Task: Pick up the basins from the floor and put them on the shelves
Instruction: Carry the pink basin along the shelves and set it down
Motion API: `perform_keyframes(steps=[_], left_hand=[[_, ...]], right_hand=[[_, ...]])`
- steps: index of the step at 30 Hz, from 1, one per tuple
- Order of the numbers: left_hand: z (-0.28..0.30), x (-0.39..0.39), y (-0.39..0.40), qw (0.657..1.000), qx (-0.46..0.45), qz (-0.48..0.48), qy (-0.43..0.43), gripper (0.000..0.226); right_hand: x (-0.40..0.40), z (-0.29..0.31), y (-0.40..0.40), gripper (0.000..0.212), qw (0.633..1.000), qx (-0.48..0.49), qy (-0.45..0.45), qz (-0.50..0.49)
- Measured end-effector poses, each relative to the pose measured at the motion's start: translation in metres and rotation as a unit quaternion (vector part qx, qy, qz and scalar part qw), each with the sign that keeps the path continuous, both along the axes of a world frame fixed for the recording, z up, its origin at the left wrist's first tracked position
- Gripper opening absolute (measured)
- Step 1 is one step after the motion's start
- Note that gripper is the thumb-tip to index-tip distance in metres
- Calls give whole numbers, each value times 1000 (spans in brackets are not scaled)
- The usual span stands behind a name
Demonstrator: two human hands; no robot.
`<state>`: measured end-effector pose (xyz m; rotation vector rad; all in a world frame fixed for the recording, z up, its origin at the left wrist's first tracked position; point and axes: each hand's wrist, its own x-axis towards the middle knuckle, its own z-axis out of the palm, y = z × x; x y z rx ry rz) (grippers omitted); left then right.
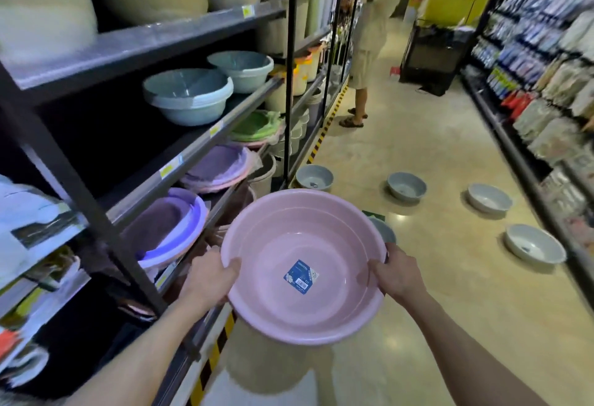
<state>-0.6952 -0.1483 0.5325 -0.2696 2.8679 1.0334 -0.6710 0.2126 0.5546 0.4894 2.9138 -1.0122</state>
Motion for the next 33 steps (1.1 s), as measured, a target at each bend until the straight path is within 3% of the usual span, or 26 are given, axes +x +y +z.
perform_keyframes(steps=[7, 12, 17, 24, 27, 30, 33], left_hand=[[-12, -46, 6, 1000, 17, -1, 1, 29], [-27, -107, 6, 1000, -8, -11, -4, 23], [-36, -181, 4, 1000, -23, -19, -9, 18], [-43, -265, 0, 999, -28, -19, -25, 44], [-49, -290, 3, 998, -53, -3, -42, 40], [-62, -306, 9, 997, -69, 6, 24, 22], [-84, -318, 8, 998, -44, 26, -41, 21]], right_hand=[[-43, -19, 9, 11, 1000, -6, -8, -18], [-95, -32, 8, 10, 1000, 7, -17, -18], [-162, -33, -1, 22, 999, 6, -26, -32], [-242, -36, -8, 19, 998, 23, -36, -38], [-270, -45, -10, 16, 998, 27, -38, -33], [-299, -64, -7, 18, 998, 25, -45, -25], [-327, -90, -6, 21, 997, 15, -79, -7]])
